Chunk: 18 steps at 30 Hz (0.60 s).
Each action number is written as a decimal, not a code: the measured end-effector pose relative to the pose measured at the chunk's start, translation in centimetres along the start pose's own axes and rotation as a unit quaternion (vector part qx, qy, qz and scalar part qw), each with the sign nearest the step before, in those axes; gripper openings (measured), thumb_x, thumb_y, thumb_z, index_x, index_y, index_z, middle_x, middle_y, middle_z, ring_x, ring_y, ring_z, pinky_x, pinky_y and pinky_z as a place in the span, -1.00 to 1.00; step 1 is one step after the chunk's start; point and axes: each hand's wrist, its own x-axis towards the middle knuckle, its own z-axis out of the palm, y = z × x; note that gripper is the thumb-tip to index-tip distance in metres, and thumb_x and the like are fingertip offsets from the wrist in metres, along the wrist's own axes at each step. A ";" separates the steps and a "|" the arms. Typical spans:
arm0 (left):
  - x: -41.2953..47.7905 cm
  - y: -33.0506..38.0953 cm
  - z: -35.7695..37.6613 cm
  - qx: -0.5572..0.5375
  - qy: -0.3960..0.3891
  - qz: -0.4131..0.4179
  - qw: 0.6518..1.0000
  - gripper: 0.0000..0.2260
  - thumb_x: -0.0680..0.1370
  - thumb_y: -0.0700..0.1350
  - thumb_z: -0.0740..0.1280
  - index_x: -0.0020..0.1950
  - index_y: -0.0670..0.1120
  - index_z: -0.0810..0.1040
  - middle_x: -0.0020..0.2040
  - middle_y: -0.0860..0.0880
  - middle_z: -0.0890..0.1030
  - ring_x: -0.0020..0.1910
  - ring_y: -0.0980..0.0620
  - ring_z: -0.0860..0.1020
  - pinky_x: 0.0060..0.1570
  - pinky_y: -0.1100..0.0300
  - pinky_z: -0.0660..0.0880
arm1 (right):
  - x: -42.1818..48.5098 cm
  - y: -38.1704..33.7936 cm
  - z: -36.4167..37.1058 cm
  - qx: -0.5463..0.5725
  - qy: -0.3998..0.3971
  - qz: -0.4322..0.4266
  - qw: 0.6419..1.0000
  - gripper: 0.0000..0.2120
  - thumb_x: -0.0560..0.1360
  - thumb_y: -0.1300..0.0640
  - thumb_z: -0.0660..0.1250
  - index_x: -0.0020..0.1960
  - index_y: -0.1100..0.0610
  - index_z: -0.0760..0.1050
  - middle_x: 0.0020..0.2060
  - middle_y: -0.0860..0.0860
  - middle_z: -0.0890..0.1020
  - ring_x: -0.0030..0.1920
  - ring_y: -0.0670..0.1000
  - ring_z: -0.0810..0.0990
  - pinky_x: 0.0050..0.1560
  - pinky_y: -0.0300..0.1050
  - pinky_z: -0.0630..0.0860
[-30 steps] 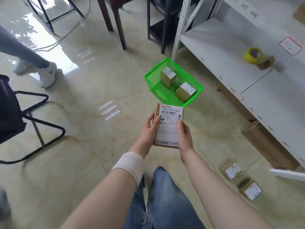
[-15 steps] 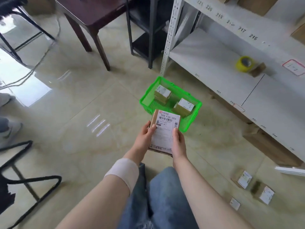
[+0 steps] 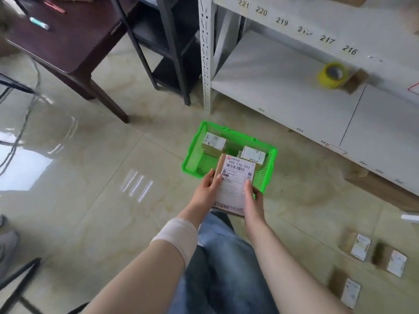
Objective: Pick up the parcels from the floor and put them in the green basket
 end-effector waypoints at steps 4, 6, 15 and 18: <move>6.1 2.5 1.1 0.019 -0.029 -0.007 0.999 -0.54 0.59 -0.02 0.19 0.48 -0.09 0.25 0.36 -0.08 0.46 0.21 0.01 0.49 0.15 0.19 0.42 | 5.0 -2.2 1.1 0.007 0.015 0.017 1.000 -0.59 0.55 -0.06 0.21 0.27 0.18 0.34 0.01 0.12 0.59 -0.20 -0.07 0.58 -0.40 -0.30 0.55; 10.0 2.4 1.7 0.022 -0.030 0.002 0.999 -0.52 0.57 0.01 0.22 0.47 -0.09 0.27 0.36 -0.08 0.48 0.20 0.03 0.49 0.21 0.16 0.42 | 9.0 -2.4 1.7 0.013 0.016 0.028 0.999 -0.57 0.55 -0.08 0.18 0.30 0.16 0.33 0.04 0.09 0.60 -0.16 -0.06 0.60 -0.41 -0.32 0.53; 36.2 -13.0 3.2 0.012 -0.040 -0.039 0.998 -0.59 0.56 -0.10 0.25 0.41 -0.09 0.33 0.25 -0.10 0.56 0.13 -0.03 0.55 0.26 -0.05 0.47 | 35.8 10.4 2.9 -0.001 0.011 0.050 0.999 -0.62 0.53 -0.03 0.22 0.27 0.13 0.35 0.07 0.06 0.62 -0.09 -0.04 0.61 -0.26 -0.21 0.59; 41.4 -16.9 3.4 0.016 -0.076 -0.048 0.996 -0.61 0.57 -0.13 0.23 0.41 -0.07 0.31 0.26 -0.06 0.54 0.12 0.04 0.53 0.05 0.24 0.53 | 41.4 14.3 2.7 -0.008 0.012 0.058 0.998 -0.64 0.53 -0.07 0.20 0.23 0.10 0.35 0.12 0.08 0.61 -0.04 -0.01 0.62 -0.14 -0.11 0.56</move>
